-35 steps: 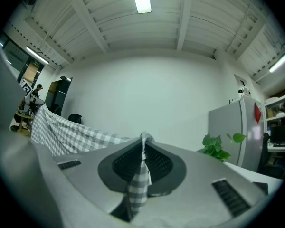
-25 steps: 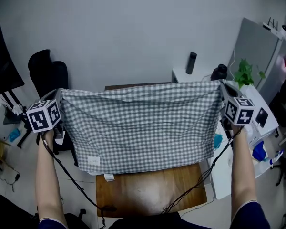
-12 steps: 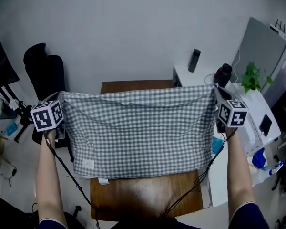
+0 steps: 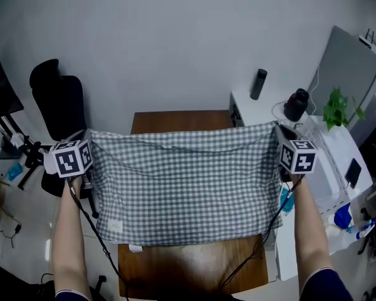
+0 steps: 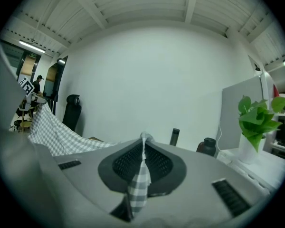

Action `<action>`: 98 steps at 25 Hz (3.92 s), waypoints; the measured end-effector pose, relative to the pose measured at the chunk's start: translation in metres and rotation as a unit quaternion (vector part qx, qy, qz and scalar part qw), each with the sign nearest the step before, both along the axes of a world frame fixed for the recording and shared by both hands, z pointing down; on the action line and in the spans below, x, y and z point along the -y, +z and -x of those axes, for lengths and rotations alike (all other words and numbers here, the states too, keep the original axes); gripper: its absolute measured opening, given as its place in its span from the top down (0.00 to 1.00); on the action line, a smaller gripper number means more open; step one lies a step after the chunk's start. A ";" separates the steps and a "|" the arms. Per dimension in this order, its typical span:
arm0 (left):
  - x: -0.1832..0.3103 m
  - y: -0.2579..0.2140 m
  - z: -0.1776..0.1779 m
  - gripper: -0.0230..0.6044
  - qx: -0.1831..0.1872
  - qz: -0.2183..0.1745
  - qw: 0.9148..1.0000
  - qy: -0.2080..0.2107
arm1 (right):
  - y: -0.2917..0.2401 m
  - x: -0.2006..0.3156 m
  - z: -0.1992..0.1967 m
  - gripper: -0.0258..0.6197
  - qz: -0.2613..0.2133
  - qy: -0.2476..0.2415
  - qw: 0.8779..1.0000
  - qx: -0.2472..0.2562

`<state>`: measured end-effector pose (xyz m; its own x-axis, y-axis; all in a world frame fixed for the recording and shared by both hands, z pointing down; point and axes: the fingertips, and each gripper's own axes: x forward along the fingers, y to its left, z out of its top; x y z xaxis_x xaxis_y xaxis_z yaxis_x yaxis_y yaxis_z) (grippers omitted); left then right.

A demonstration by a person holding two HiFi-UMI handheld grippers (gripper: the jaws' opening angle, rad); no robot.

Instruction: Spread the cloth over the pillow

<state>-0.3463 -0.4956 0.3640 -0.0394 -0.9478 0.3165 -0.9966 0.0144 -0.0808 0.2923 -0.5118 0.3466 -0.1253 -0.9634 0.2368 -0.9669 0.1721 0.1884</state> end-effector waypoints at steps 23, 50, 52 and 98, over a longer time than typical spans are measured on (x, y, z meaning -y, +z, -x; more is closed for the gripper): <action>0.058 0.090 -0.012 0.93 0.020 0.074 0.997 0.003 | 0.091 0.056 0.008 0.92 0.073 0.006 0.997 -0.026; 0.087 0.170 -0.008 0.88 0.033 0.145 0.989 -0.009 | 0.176 0.084 -0.003 0.90 0.141 0.047 0.988 -0.048; 0.089 0.161 -0.011 0.77 0.026 0.125 0.992 -0.004 | 0.172 0.085 -0.001 0.81 0.133 0.042 0.989 -0.049; -0.133 -0.029 -0.195 0.96 -0.048 -0.086 0.979 0.180 | -0.034 -0.146 0.163 0.94 -0.082 -0.137 0.986 0.053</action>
<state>-0.1509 -0.3622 0.3351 0.3289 -0.9343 0.1373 -0.9426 -0.3337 -0.0130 0.1289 -0.3654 0.3122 -0.4017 -0.9142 0.0528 -0.9042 0.4051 0.1351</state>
